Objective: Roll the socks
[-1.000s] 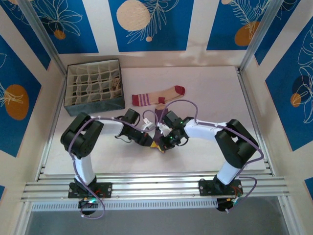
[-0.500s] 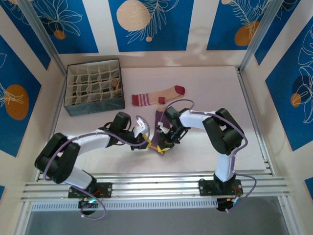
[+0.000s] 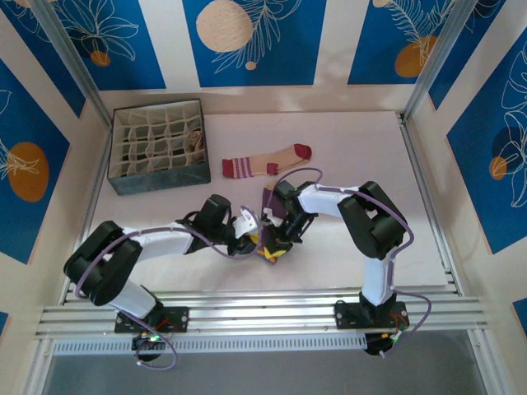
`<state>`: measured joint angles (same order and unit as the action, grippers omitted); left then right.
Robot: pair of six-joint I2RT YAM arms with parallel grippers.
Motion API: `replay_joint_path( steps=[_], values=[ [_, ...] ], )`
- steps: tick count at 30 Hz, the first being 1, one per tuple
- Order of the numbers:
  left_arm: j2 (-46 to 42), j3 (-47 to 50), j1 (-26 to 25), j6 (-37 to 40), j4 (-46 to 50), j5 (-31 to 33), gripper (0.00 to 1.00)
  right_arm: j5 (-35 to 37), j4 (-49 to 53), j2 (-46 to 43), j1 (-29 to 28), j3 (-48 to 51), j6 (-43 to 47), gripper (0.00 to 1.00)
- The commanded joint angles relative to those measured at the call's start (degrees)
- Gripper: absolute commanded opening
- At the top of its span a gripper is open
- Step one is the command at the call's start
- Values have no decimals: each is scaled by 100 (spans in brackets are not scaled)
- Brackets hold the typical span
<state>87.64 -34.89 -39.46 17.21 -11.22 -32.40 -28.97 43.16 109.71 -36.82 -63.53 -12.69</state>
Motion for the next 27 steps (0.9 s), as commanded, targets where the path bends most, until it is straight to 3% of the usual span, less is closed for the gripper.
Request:
replay_joint_path(
  steps=[1,7,9,12,16,19,27],
  values=[
    [269,-174,-68,-164,-275,132,24,102,196,112,-53,-36,30,2],
    [796,-325,-91,-605,79,812,20,229,56,-129,-80,29,-13,14],
    [1013,-447,-90,-793,375,1029,18,516,-102,-373,-89,147,-157,30],
    [1276,-519,-88,-1085,614,1204,16,1053,-405,-917,-51,436,-496,43],
    [1427,-473,-95,-1493,570,1258,16,1789,-803,-1670,-10,873,-1042,45],
    [1492,-472,-88,-1707,551,1285,15,1948,-1040,-1918,-16,1078,-1260,46],
    [1555,-558,-93,-1848,703,1321,15,1999,-1177,-1346,-102,879,-1479,46]
  ],
)
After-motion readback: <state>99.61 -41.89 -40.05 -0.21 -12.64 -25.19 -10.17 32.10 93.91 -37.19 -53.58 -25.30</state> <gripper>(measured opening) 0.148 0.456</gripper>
